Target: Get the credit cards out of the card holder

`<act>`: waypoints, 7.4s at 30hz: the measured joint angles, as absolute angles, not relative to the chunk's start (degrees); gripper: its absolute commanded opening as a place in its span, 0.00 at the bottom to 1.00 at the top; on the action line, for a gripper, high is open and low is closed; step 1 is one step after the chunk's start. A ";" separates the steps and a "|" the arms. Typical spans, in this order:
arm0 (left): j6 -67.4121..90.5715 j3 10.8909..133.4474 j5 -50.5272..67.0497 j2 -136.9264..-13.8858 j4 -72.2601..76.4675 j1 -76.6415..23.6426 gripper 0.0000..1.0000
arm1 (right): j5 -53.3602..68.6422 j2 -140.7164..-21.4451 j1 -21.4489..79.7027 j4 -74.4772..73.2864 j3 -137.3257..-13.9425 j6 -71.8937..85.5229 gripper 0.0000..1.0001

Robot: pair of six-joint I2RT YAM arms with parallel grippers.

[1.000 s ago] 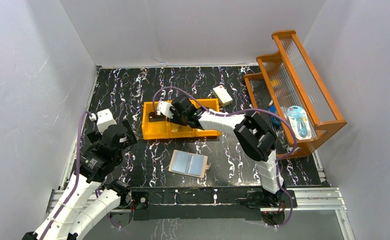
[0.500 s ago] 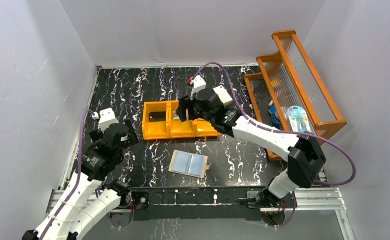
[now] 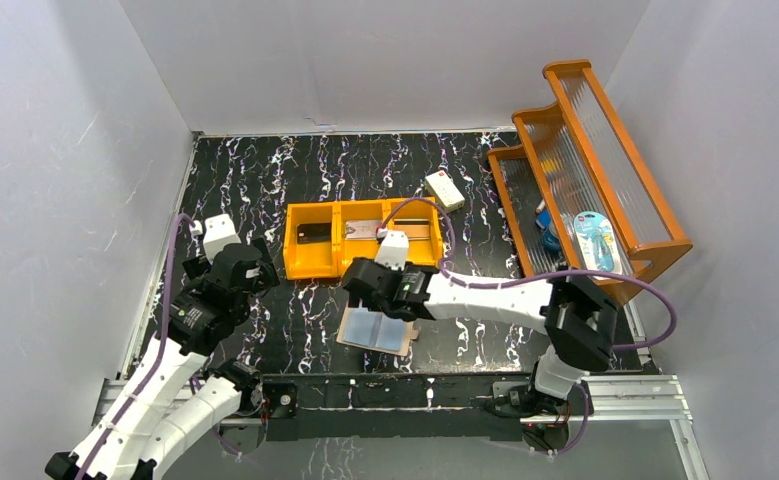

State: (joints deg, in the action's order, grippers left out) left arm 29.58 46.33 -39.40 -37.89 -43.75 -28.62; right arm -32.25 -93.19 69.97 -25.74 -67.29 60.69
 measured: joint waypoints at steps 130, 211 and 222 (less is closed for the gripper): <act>36.93 33.36 30.46 -76.05 -4.23 -37.32 0.58 | 5.02 -94.48 56.80 31.73 -29.26 85.58 0.47; 30.83 44.56 -10.07 -47.59 -36.86 -19.44 0.98 | -23.97 -107.85 71.48 -36.25 -75.83 70.04 0.67; 30.85 44.49 -11.25 -46.94 -36.86 -19.44 0.98 | -24.29 -111.70 71.77 -38.09 -78.89 65.52 0.68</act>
